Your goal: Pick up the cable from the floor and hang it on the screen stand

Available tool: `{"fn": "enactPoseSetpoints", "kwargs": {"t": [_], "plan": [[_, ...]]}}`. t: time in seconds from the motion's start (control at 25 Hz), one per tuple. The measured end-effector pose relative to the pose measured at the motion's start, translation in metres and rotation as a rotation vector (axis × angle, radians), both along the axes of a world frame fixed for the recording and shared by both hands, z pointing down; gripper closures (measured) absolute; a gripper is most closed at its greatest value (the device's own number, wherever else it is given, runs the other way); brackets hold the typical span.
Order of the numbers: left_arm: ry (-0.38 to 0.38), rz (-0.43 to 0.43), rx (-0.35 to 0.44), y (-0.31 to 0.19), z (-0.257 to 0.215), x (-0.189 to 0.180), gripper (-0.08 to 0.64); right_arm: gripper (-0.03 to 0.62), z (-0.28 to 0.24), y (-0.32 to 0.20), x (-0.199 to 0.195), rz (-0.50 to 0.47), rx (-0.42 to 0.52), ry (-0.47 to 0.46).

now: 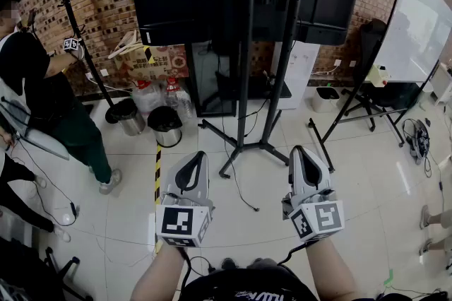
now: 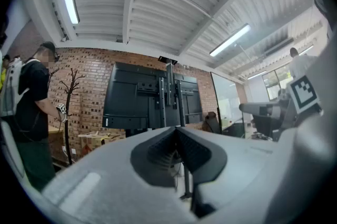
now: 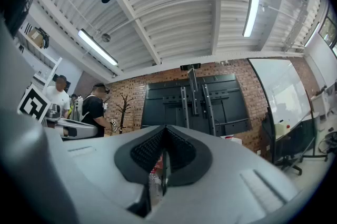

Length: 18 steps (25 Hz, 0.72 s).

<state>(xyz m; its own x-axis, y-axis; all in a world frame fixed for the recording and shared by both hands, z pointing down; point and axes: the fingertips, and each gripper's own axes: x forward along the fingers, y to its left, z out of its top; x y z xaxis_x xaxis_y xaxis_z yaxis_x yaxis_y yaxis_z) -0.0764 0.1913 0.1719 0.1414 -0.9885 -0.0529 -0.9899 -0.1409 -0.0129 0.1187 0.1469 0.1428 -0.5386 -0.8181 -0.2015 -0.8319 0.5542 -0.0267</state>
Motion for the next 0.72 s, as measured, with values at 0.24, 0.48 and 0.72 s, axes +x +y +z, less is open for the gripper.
{"fn": "enactPoseSetpoints", "kwargs": {"t": [0.24, 0.48, 0.72], "plan": [[0.009, -0.029, -0.013, -0.009, -0.005, -0.017, 0.554, 0.586, 0.011, -0.010, 0.006, 0.040, -0.020, -0.007], [-0.016, -0.027, -0.027, -0.037, 0.013, -0.020, 0.554, 0.586, 0.021, -0.043, 0.013, 0.056, -0.028, -0.023], [-0.047, -0.070, -0.046, -0.087, 0.022, -0.018, 0.554, 0.586, 0.047, -0.113, 0.018, 0.047, -0.048, -0.065]]}}
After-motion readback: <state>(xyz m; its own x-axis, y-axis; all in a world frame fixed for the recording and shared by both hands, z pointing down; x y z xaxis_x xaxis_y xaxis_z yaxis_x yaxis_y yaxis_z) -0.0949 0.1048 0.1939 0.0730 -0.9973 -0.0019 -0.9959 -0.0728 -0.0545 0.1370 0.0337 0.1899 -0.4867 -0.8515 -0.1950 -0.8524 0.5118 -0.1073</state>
